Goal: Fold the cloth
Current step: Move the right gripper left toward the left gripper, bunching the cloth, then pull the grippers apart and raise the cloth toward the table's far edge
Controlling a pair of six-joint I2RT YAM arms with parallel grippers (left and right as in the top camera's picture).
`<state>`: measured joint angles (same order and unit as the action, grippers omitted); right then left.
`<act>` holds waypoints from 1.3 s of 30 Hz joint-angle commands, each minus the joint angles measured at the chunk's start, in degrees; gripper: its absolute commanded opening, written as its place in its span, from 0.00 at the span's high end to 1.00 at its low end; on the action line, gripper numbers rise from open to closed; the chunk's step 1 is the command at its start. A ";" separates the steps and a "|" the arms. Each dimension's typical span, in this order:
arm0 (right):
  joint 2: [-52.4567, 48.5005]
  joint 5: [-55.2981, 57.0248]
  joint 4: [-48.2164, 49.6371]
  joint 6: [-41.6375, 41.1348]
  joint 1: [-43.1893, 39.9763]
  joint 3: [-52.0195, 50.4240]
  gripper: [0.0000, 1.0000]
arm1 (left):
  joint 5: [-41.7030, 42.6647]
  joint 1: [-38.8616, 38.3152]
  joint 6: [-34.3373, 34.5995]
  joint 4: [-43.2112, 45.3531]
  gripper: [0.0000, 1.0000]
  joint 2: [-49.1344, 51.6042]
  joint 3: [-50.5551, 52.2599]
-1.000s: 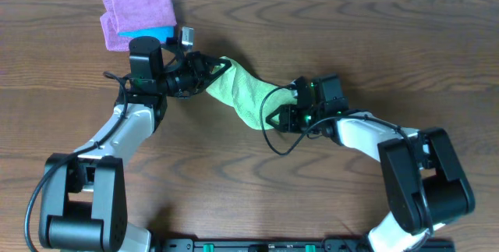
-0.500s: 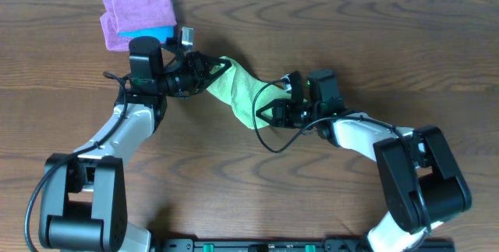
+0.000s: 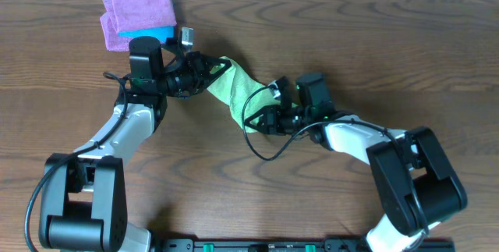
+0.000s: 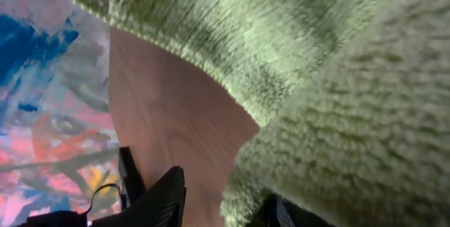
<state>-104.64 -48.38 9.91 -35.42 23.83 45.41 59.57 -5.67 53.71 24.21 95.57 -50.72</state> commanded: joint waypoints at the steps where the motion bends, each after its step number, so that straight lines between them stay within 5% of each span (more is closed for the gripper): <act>1: -0.63 -1.60 0.70 -1.01 1.55 -0.26 0.62 | -0.02 0.04 -0.31 0.00 0.94 -0.33 -0.90; 18: -0.63 6.58 -5.64 7.02 2.10 -0.26 0.61 | -0.02 0.04 0.28 0.02 0.94 -0.33 -0.90; 23: -0.63 8.41 -8.61 8.94 2.08 -0.26 0.71 | -0.02 0.04 0.28 0.02 0.94 -0.33 -0.90; 28: -0.39 8.37 -8.87 8.92 2.03 -0.24 0.99 | 0.00 0.07 0.22 0.02 0.94 -0.33 -0.90; 39: 13.57 7.87 -11.32 8.22 -0.24 -0.22 0.99 | 7.54 3.37 -2.62 -0.02 0.94 -0.35 -0.90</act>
<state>-95.31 -40.03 -0.84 -27.57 24.08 45.25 63.07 -3.16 53.04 24.18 95.57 -50.72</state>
